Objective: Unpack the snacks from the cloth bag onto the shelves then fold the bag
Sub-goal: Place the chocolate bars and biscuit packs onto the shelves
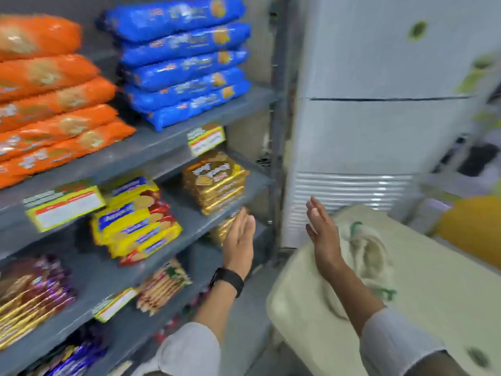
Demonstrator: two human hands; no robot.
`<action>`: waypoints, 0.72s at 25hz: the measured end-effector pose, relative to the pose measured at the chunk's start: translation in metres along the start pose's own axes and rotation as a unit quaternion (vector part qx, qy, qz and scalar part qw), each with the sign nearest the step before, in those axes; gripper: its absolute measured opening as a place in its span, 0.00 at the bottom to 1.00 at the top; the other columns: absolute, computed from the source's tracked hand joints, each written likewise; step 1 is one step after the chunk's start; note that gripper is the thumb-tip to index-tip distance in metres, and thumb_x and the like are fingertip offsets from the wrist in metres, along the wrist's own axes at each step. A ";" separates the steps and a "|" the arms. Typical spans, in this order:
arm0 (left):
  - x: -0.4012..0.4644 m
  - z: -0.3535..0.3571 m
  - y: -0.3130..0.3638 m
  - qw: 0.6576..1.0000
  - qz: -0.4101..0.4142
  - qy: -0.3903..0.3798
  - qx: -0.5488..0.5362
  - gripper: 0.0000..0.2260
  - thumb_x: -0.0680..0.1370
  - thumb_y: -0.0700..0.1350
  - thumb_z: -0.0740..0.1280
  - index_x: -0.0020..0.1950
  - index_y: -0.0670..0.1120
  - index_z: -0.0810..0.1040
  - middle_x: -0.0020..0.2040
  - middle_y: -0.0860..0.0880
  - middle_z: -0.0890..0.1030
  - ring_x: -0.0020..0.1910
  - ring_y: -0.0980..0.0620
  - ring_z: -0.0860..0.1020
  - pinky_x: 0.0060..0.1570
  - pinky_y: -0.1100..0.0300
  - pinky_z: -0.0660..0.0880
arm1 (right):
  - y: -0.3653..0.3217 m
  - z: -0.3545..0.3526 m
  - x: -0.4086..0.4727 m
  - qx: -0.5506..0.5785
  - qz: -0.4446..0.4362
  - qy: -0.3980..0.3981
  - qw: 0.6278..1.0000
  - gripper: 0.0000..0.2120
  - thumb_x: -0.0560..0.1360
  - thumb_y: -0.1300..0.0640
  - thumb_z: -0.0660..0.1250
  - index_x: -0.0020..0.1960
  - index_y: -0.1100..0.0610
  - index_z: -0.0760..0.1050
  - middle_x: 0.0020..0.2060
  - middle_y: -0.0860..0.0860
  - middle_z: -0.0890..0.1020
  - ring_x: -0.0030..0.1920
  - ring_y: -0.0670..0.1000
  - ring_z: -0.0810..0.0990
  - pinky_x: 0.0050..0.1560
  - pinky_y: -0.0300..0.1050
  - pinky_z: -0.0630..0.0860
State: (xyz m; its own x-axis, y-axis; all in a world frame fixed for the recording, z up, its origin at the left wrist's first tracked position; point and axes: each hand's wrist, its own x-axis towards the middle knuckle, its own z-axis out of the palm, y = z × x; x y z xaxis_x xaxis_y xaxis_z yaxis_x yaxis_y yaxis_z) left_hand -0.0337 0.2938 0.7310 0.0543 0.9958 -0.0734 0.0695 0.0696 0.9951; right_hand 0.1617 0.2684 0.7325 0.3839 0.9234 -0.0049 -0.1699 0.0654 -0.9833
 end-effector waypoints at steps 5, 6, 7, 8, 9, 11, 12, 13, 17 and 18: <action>-0.068 0.224 0.013 0.972 -0.030 -0.232 0.001 0.23 0.81 0.56 0.64 0.74 0.47 0.74 0.71 0.48 0.78 0.70 0.53 0.75 0.74 0.52 0.67 | -0.040 -0.247 -0.075 0.011 -0.023 0.230 0.973 0.20 0.84 0.52 0.62 0.75 0.50 0.70 0.74 0.50 0.74 0.74 0.48 0.71 0.69 0.45 0.69; -0.090 0.272 0.014 0.962 -0.030 -0.272 0.012 0.22 0.82 0.55 0.63 0.74 0.47 0.73 0.71 0.47 0.77 0.71 0.51 0.74 0.72 0.56 0.69 | -0.046 -0.297 -0.095 0.015 -0.027 0.270 0.962 0.19 0.85 0.53 0.61 0.75 0.50 0.70 0.74 0.50 0.74 0.74 0.49 0.71 0.69 0.46 0.68; -0.112 0.317 0.014 0.953 -0.038 -0.301 0.014 0.22 0.83 0.53 0.62 0.75 0.46 0.72 0.72 0.46 0.76 0.71 0.50 0.74 0.68 0.62 0.71 | -0.051 -0.342 -0.115 0.018 -0.032 0.302 0.953 0.18 0.84 0.53 0.61 0.74 0.50 0.71 0.73 0.51 0.75 0.74 0.49 0.72 0.70 0.46 0.68; -0.130 0.355 0.014 0.944 -0.046 -0.326 0.013 0.22 0.84 0.51 0.62 0.76 0.45 0.71 0.73 0.44 0.75 0.71 0.50 0.74 0.64 0.66 0.71 | -0.052 -0.379 -0.131 0.018 -0.032 0.325 0.945 0.19 0.83 0.51 0.62 0.74 0.49 0.71 0.73 0.50 0.75 0.73 0.48 0.72 0.71 0.47 0.68; -0.158 0.401 0.011 0.933 -0.054 -0.354 0.018 0.22 0.84 0.51 0.61 0.77 0.44 0.70 0.74 0.44 0.74 0.71 0.50 0.73 0.64 0.65 0.71 | -0.054 -0.426 -0.154 0.018 -0.030 0.351 0.936 0.21 0.82 0.49 0.63 0.74 0.48 0.71 0.72 0.49 0.76 0.73 0.46 0.73 0.71 0.46 0.68; -0.204 0.477 0.002 0.918 -0.060 -0.392 0.023 0.24 0.83 0.53 0.61 0.78 0.45 0.68 0.74 0.45 0.73 0.72 0.50 0.73 0.71 0.56 0.68 | -0.053 -0.501 -0.192 0.017 -0.023 0.381 0.924 0.24 0.78 0.45 0.65 0.73 0.47 0.72 0.70 0.47 0.77 0.70 0.43 0.74 0.70 0.44 0.69; -0.229 0.513 -0.008 0.911 -0.073 -0.404 0.024 0.24 0.83 0.53 0.61 0.78 0.45 0.68 0.74 0.46 0.74 0.72 0.49 0.73 0.72 0.53 0.67 | -0.047 -0.540 -0.212 0.015 -0.013 0.396 0.918 0.24 0.78 0.45 0.65 0.73 0.47 0.72 0.70 0.48 0.78 0.70 0.43 0.75 0.69 0.44 0.70; -0.249 0.538 -0.017 0.907 -0.087 -0.412 0.026 0.24 0.83 0.53 0.62 0.77 0.45 0.68 0.73 0.45 0.74 0.72 0.49 0.73 0.72 0.52 0.67 | -0.040 -0.568 -0.230 0.014 -0.003 0.412 0.911 0.23 0.79 0.47 0.66 0.73 0.49 0.73 0.70 0.48 0.78 0.69 0.44 0.75 0.69 0.45 0.70; -0.327 0.603 -0.079 0.885 -0.157 -0.431 0.079 0.25 0.82 0.55 0.62 0.77 0.46 0.69 0.74 0.46 0.73 0.73 0.50 0.72 0.76 0.49 0.64 | -0.002 -0.666 -0.308 -0.029 0.046 0.540 0.840 0.16 0.81 0.57 0.66 0.68 0.52 0.78 0.63 0.50 0.82 0.66 0.50 0.79 0.67 0.48 0.75; -0.339 0.606 -0.095 0.876 -0.166 -0.440 0.105 0.26 0.82 0.57 0.62 0.78 0.47 0.68 0.76 0.49 0.71 0.74 0.52 0.70 0.77 0.49 0.63 | 0.009 -0.679 -0.324 -0.050 0.066 0.564 0.822 0.16 0.81 0.57 0.66 0.68 0.52 0.78 0.64 0.49 0.82 0.66 0.50 0.79 0.68 0.49 0.74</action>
State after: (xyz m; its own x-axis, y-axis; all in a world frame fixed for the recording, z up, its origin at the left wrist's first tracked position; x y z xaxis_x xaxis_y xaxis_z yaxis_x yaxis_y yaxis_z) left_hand 0.5455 -0.0858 0.6219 0.7370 0.4855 -0.4703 0.4040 0.2414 0.8823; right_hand 0.6523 -0.2876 0.6020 0.9748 -0.0214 -0.2218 -0.2229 -0.0910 -0.9706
